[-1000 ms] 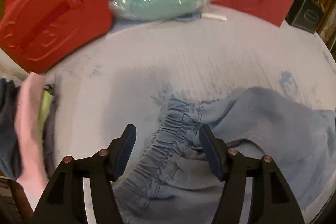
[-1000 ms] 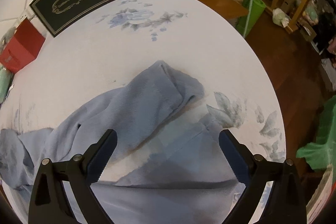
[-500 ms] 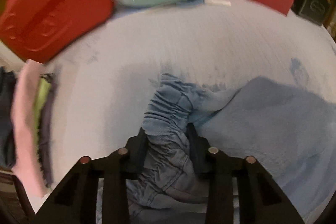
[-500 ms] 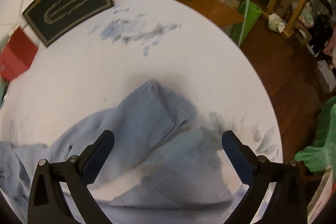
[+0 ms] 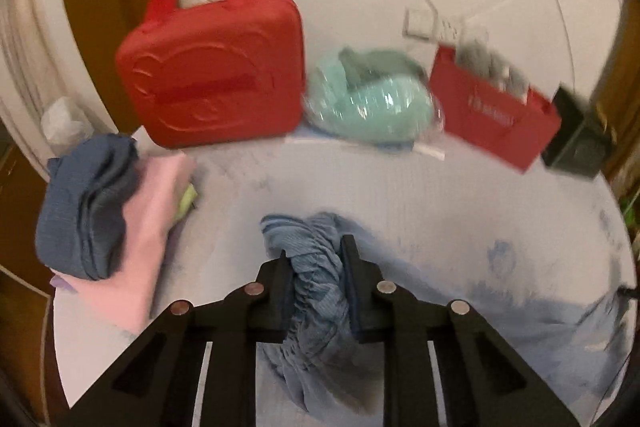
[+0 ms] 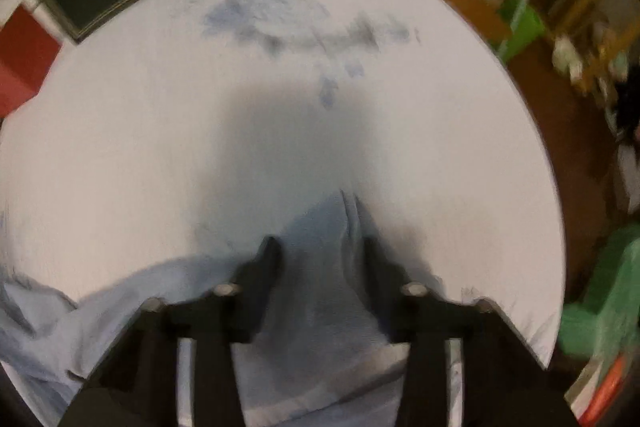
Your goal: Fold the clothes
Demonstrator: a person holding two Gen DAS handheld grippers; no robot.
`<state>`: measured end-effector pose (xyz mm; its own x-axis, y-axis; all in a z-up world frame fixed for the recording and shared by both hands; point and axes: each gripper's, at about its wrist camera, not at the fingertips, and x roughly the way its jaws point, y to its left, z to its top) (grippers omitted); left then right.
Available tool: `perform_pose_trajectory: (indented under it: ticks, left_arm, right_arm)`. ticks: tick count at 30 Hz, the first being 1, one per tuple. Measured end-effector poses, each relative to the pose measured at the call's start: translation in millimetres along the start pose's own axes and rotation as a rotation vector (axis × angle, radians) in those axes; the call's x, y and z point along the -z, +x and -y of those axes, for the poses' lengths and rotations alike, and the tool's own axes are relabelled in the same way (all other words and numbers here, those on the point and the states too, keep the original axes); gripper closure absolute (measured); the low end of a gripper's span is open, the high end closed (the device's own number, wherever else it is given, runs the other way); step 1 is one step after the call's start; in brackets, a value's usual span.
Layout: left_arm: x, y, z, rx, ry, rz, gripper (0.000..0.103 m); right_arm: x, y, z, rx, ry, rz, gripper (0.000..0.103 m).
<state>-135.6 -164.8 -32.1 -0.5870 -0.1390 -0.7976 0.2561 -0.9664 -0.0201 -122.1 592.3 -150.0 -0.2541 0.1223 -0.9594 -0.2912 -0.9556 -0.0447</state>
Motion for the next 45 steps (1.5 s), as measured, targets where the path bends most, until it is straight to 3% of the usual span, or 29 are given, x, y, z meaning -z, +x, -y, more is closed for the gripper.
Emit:
perform_pose_trajectory:
  ticks: [2, 7, 9, 11, 13, 14, 15, 16, 18, 22, 24, 26, 29, 31, 33, 35, 36, 37, 38, 39, 42, 45]
  left_arm:
    - [-7, 1, -1, -0.009, 0.002, 0.004, 0.084]
    - [-28, 8, -8, -0.011, -0.049, 0.044, 0.084]
    - [-33, 15, -12, -0.014, -0.058, 0.047, 0.084]
    - [-34, 29, -12, -0.022, -0.055, 0.027, 0.084]
    - [-33, 48, -10, -0.027, -0.048, -0.006, 0.084]
    - [-32, 58, -9, -0.029, -0.045, -0.023, 0.084]
    - [-32, 63, -8, -0.032, -0.041, -0.031, 0.084]
    - [-31, 67, -6, -0.034, -0.036, -0.037, 0.084]
    - [-30, 74, -3, -0.038, -0.026, -0.048, 0.084]
    - [-31, 83, 2, -0.042, -0.017, -0.063, 0.084]
    - [-32, 83, 1, -0.043, -0.021, -0.063, 0.084]
    - [-33, 83, 0, -0.045, -0.027, -0.067, 0.084]
    - [-33, 85, -2, -0.053, -0.031, -0.077, 0.083]
    - [-33, 87, -3, -0.057, -0.034, -0.085, 0.084]
    - [-34, 90, -4, -0.061, -0.037, -0.092, 0.083]
    - [-34, 93, -4, -0.065, -0.033, -0.097, 0.083]
    - [-35, 94, -3, -0.068, -0.030, -0.101, 0.084]
    - [-36, 96, -3, -0.071, -0.027, -0.104, 0.084]
    - [-38, 98, -3, -0.071, -0.026, -0.108, 0.083]
    - [-40, 100, -3, -0.070, -0.027, -0.112, 0.084]
    - [-53, 104, -3, -0.054, -0.043, -0.116, 0.084]
    - [-71, 108, -3, -0.018, -0.075, -0.117, 0.083]
  right_arm:
    - [-8, -30, -8, -0.014, -0.028, 0.109, 0.101]
    - [-9, -145, 12, -0.084, 0.035, 0.503, 0.101]
    - [2, -165, 28, -0.064, 0.068, 0.558, 0.101]
    - [21, -161, 44, -0.039, 0.094, 0.526, 0.100]
    - [38, -137, 56, -0.022, 0.116, 0.419, 0.097]
    - [44, -118, 58, -0.012, 0.116, 0.328, 0.084]
    - [51, -99, 60, 0.001, 0.116, 0.237, 0.056]
    - [61, -79, 59, 0.032, 0.112, 0.162, 0.049]
    - [70, -63, 56, 0.035, 0.102, 0.109, 0.049]
    - [55, -59, 45, -0.012, 0.094, 0.138, 0.047]
    - [35, -55, 38, -0.028, 0.090, 0.149, 0.032]
    - [12, -46, 28, -0.041, 0.086, 0.143, 0.024]
    - [-17, -17, 16, -0.020, 0.059, 0.111, 0.021]
    - [-32, 1, 11, -0.001, 0.040, 0.086, 0.009]
    - [-40, 15, 10, 0.010, 0.033, 0.058, 0.006]
    - [-42, 23, 11, 0.002, 0.032, 0.031, 0.010]
    - [-42, 26, 9, -0.024, 0.024, 0.011, 0.044]
    - [-42, 27, 5, -0.036, 0.004, 0.001, 0.049]
    - [-43, 23, 1, -0.004, -0.016, 0.014, 0.092]
    - [-47, 18, -6, 0.043, -0.047, 0.021, 0.101]
    - [-67, -14, -26, 0.067, -0.126, 0.114, 0.101]
    - [-96, -93, -27, 0.043, -0.105, 0.385, 0.101]
